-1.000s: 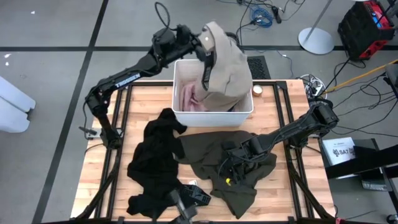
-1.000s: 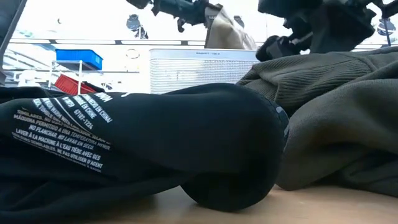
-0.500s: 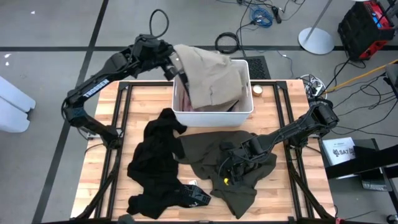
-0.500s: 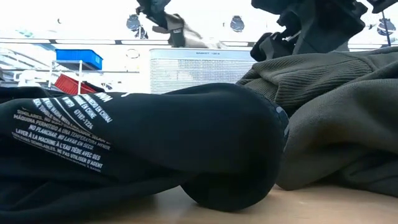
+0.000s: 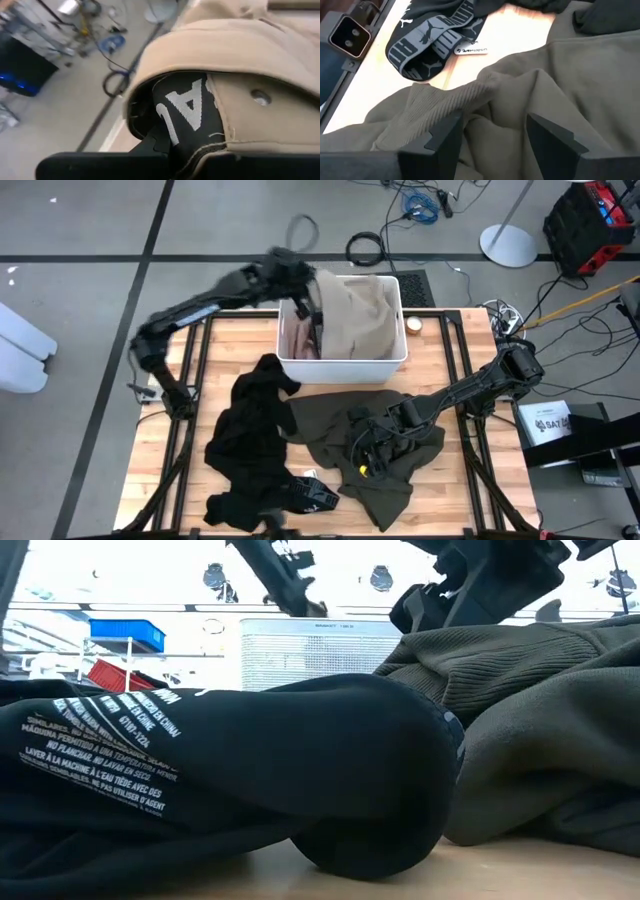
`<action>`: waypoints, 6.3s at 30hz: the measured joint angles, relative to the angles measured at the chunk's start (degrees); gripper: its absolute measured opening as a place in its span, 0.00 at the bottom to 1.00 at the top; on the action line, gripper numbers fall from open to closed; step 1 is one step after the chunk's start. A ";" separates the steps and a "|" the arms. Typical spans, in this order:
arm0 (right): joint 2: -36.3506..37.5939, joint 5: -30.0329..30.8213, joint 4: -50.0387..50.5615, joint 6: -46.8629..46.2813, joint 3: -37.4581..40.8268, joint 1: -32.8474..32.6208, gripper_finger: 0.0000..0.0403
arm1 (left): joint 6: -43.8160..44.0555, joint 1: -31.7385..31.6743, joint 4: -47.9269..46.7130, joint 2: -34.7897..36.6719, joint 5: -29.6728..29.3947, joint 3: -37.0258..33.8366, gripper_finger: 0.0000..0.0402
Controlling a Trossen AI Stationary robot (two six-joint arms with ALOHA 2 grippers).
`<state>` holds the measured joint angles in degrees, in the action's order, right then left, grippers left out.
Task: Sort clothes
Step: Put the brown shorts into the white bin, then put the gray hoodie into the white bin
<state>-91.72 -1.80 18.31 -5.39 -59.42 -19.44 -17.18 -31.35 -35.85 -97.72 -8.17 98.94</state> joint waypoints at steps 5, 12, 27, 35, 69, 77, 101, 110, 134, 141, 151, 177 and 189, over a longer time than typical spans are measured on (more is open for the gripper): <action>0.00 -0.02 0.57 0.71 0.00 0.00 0.52 | -2.59 1.69 1.71 -8.35 0.05 -0.04 0.04; 0.00 0.00 1.98 1.14 0.00 0.00 0.52 | -3.25 2.14 0.16 -16.00 -0.21 -0.04 0.04; 0.00 0.00 1.61 -0.10 0.00 0.00 0.52 | -2.73 2.37 -12.24 -19.42 -4.74 -0.02 0.08; 0.00 0.00 1.79 -0.87 -0.02 0.00 0.52 | -3.13 5.25 -15.29 -14.11 -11.93 3.78 0.33; 4.09 0.39 -6.66 -6.67 -0.11 -2.69 0.52 | 22.55 35.57 -28.05 11.77 16.83 -0.50 0.56; 4.11 0.40 -7.26 -11.38 -0.64 -5.15 0.52 | 27.85 47.74 -12.82 11.57 16.75 -14.43 0.56; 4.09 5.01 -8.91 -17.22 -2.78 -9.25 0.52 | 35.07 65.03 23.08 -2.46 12.00 -35.40 0.56; 4.09 5.09 -10.40 -17.55 -2.78 -9.94 0.52 | 45.67 65.04 19.19 -11.26 10.02 -30.76 0.56; 4.09 4.40 -10.23 -16.00 -2.78 -9.96 0.52 | 37.05 59.49 -11.54 -12.87 18.13 -20.28 0.56; 4.13 4.20 -10.27 -9.25 -2.77 -9.60 0.52 | 25.39 61.04 -3.70 -12.86 19.23 -20.28 0.56; 10.69 4.90 -1.90 -2.53 -2.69 -8.23 0.52 | 28.58 60.41 -20.80 -17.50 17.36 -19.96 0.56; 6.44 13.86 -3.29 -16.99 -2.69 -13.12 0.52 | 66.91 66.71 -41.70 12.44 -0.29 -27.34 0.56; -2.26 20.25 0.05 -34.60 -2.73 -18.70 0.52 | 51.58 83.56 2.39 16.82 -54.39 -27.26 0.56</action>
<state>-93.98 18.45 18.35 -39.99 -62.15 -38.14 34.40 52.21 -33.45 -80.91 -62.56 71.68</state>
